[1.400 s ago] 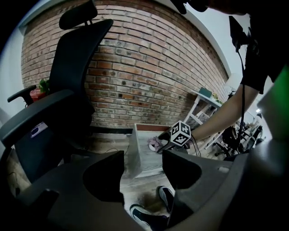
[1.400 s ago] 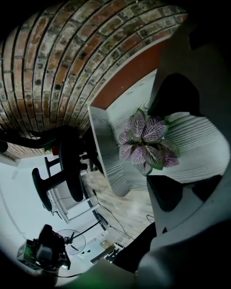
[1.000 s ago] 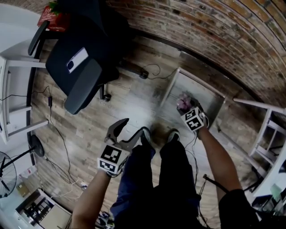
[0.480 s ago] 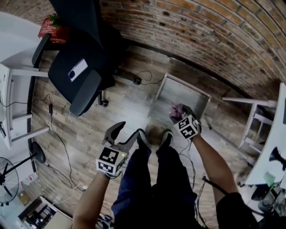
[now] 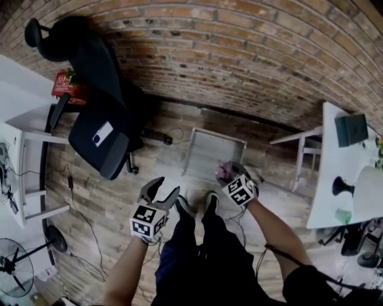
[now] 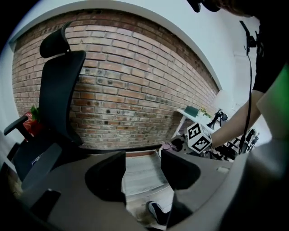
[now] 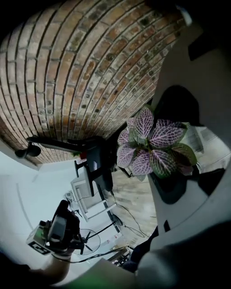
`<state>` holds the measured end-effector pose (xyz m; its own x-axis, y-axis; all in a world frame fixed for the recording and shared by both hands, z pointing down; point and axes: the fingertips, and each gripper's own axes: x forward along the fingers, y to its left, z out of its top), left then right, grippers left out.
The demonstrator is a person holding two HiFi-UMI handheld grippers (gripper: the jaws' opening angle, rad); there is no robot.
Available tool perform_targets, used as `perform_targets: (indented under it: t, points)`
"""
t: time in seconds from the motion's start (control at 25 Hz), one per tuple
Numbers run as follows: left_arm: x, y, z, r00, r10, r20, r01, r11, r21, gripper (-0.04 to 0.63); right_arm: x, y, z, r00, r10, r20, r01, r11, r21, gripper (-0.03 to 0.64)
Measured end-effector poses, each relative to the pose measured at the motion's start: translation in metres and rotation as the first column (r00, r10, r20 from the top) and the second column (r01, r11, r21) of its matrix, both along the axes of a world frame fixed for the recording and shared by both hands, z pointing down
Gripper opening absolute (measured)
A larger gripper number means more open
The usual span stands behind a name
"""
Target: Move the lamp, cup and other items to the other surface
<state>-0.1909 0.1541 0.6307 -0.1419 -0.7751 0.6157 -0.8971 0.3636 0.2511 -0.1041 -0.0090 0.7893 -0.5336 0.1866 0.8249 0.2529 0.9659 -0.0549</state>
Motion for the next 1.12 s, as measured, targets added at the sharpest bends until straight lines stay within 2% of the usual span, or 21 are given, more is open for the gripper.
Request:
perform_targets:
  t: [0.2,0.4,0.64,0.76,0.88,1.12]
  points:
    - [0.019,-0.032,-0.05,0.999,0.035,0.026,-0.036,0.999,0.033,0.242,0.038,-0.022,-0.072,0.998,0.045,0.05,-0.045,0.999,-0.001,0.278]
    - [0.036,-0.056,-0.078,0.998,0.056,0.04,-0.059,0.995,0.075,0.242,0.072,-0.046,-0.11,0.991,0.11,0.07,-0.108,0.994,-0.034,0.278]
    - [0.061,-0.086,-0.093,0.987,0.153,0.041,-0.157,0.981,0.11,0.242,0.108,-0.081,-0.145,0.957,0.272,0.098,-0.271,0.962,-0.029,0.278]
    - [0.071,-0.099,-0.093,0.978,0.206,0.035,-0.209,0.97,0.12,0.242,0.132,-0.099,-0.155,0.917,0.385,0.103,-0.384,0.923,-0.034,0.278]
    - [0.082,-0.107,-0.096,0.965,0.263,0.021,-0.263,0.955,0.139,0.242,0.161,-0.113,-0.166,0.863,0.493,0.104,-0.492,0.87,-0.04,0.278]
    - [0.1,-0.12,-0.091,0.921,0.388,0.002,-0.385,0.912,0.145,0.242,0.23,-0.136,-0.19,0.746,0.654,0.123,-0.66,0.751,0.009,0.278]
